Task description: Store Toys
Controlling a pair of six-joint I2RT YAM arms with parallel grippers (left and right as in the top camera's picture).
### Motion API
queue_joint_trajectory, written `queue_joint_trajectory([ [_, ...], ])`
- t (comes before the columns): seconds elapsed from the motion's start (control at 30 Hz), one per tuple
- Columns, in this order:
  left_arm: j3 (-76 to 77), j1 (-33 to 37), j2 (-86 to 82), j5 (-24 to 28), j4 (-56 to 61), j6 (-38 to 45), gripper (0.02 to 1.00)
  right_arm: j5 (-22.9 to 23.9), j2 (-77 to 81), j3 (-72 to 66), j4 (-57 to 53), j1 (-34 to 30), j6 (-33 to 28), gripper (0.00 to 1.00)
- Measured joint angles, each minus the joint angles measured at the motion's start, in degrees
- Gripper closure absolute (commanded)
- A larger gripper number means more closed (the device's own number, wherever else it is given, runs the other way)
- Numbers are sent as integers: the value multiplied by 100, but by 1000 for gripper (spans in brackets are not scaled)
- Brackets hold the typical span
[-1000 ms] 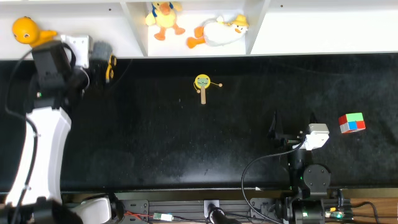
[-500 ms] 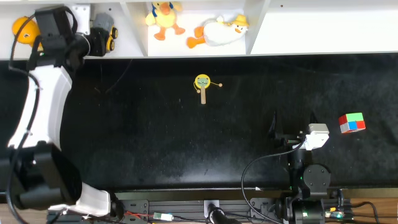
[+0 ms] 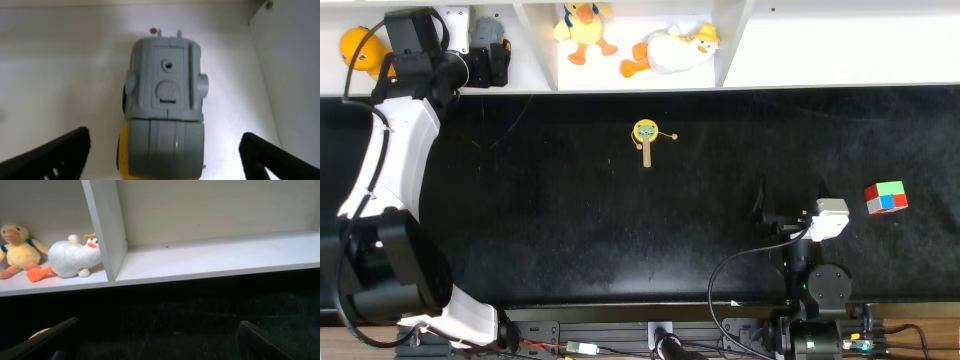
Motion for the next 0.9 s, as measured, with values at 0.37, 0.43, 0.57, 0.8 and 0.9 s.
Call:
queue_joint_trajectory([
  [0.37, -955, -17, -420, -125, 168, 0, 20, 0, 0, 0, -4, 0, -2, 5],
  [0.43, -1370, -39, -734, -155, 236, 0, 20, 0, 0, 0, 0, 0, -2, 5],
  [0.57, -2210, -66, -1578, -197, 391, 0, 20, 0, 0, 0, -4, 0, -2, 7],
  [0.8, -3628, -66, -3370, -411, 420, 0, 20, 0, 0, 0, -4, 0, -2, 5],
  [0.9, -4142, -66, -4050, -428, 667, 0, 20, 0, 0, 0, -2, 0, -2, 5],
])
